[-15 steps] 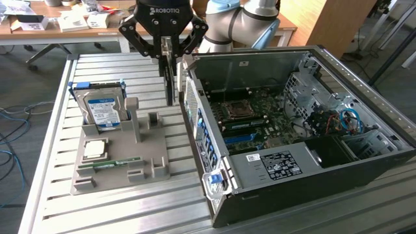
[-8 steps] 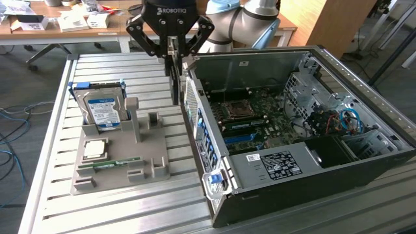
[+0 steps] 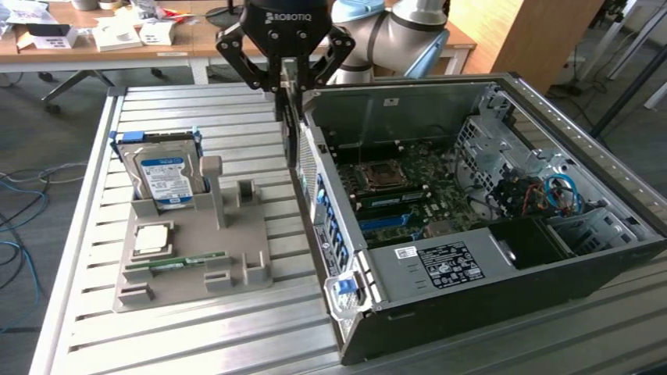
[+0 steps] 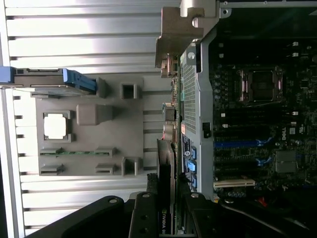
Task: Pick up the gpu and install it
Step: 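Pick up the gpu and move the gpu toward the slot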
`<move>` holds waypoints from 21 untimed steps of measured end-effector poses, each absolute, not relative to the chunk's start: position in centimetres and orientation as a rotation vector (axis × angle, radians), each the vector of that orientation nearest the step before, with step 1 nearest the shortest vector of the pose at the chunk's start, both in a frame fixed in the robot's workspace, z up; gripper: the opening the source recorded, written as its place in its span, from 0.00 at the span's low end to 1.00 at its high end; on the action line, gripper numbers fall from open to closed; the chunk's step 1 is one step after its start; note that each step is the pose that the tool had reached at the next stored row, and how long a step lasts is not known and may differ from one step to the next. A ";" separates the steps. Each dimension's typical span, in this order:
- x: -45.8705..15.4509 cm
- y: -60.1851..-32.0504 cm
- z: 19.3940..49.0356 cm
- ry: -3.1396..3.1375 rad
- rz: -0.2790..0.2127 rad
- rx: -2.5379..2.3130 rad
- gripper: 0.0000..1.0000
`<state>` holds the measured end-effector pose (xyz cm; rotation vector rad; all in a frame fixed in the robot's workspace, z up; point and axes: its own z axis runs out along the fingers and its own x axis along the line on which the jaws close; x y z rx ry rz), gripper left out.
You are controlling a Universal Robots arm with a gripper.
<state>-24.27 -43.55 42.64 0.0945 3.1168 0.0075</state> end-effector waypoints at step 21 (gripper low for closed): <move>-21.1 -43.5 42.6 3.117 0.008 0.094 0.26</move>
